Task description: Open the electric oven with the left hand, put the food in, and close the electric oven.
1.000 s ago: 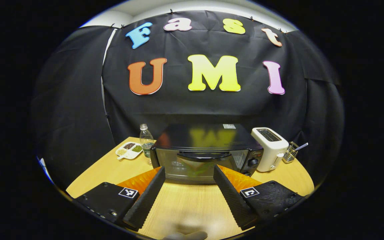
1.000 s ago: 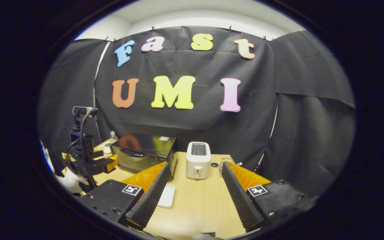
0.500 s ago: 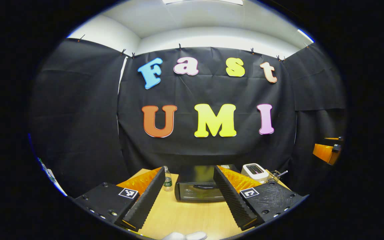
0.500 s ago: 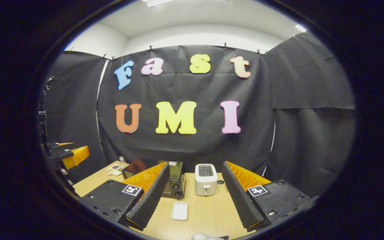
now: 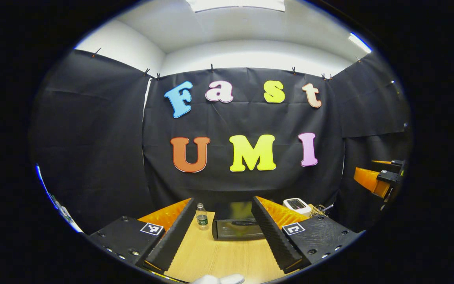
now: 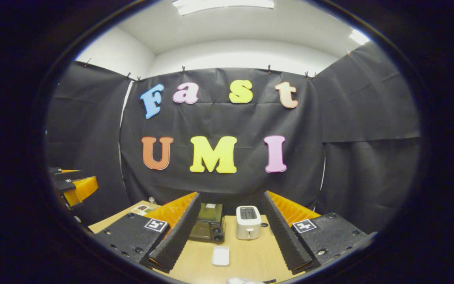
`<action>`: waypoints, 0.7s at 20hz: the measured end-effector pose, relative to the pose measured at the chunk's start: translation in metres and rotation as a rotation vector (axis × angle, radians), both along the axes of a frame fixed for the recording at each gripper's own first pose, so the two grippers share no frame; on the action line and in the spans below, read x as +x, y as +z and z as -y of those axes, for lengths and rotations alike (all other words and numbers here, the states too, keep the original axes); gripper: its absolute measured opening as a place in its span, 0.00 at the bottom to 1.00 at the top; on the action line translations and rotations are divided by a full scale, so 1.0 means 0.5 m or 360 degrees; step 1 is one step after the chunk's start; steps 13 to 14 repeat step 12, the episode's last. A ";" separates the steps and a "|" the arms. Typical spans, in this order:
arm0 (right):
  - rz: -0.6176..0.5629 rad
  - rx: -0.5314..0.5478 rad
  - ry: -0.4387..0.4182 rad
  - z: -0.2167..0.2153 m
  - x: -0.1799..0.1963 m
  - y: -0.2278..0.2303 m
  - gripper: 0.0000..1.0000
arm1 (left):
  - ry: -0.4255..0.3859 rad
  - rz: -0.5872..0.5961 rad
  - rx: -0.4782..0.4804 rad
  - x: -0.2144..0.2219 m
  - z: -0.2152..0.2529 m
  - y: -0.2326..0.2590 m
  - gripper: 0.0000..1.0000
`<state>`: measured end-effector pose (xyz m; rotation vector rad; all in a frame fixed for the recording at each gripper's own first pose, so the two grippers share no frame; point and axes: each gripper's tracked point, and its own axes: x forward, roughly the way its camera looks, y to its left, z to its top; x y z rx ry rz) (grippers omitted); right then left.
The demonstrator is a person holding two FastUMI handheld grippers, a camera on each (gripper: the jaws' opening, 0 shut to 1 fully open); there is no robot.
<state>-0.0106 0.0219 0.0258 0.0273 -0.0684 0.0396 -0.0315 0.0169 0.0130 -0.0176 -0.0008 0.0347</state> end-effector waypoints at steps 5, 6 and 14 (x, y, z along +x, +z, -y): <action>-0.0023 0.0010 -0.0035 0.016 -0.011 -0.005 0.95 | -0.0016 0.0043 -0.0006 0.004 0.002 0.021 0.94; -0.0019 0.0011 -0.0045 0.021 -0.012 -0.003 0.95 | -0.0024 0.0049 -0.0004 0.005 0.003 0.024 0.94; -0.0016 0.0017 -0.0065 0.032 -0.027 0.000 1.00 | -0.0042 0.0053 -0.0019 -0.002 -0.002 0.036 0.85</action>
